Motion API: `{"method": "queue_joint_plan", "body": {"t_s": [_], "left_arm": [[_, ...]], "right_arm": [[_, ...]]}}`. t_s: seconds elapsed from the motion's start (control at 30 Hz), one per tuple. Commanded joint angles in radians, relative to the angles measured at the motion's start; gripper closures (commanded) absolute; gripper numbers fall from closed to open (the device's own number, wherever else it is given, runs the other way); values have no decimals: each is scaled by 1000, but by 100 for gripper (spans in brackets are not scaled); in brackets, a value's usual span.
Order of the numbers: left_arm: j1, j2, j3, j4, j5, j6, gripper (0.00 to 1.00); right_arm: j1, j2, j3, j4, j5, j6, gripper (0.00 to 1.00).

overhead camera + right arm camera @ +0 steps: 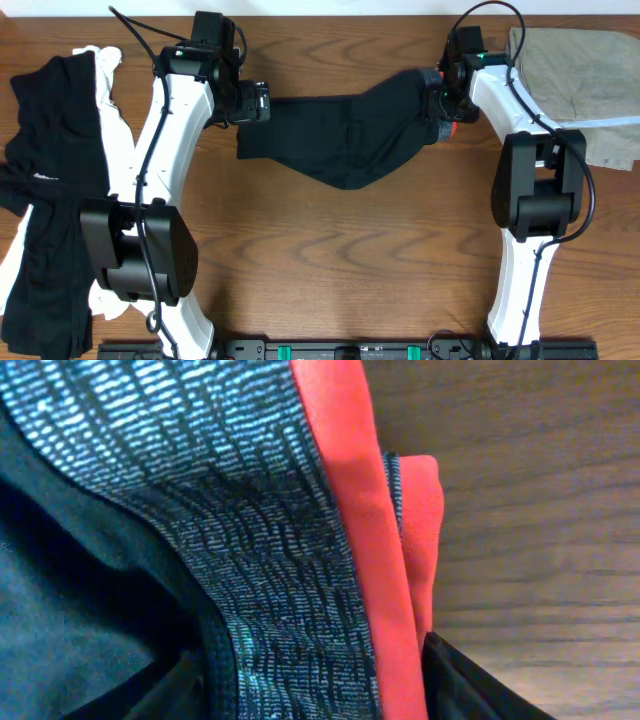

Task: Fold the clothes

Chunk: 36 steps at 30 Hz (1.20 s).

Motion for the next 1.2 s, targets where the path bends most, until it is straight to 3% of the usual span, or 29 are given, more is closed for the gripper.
{"method": "queue_joint_plan", "body": {"t_s": [0.0,0.17,0.23,0.83,1.17], "left_arm": [[3,-13,-14,-3,-22,10,2],[3,-12,-14,-2,-39,10,2],[3,-12,-14,-2,-39,10,2],[3,-12,-14,5,-58,10,2],[3,-12,-14,6,-58,10,2]], "right_arm": [[4,48,6,-1,67,39,45],[5,48,6,-30,50,68,90],[-2,45,6,-45,25,68,98],[-92,-198,8,-123,-83,-47,99],[45,-284,8,-100,-147,-60,99]]}}
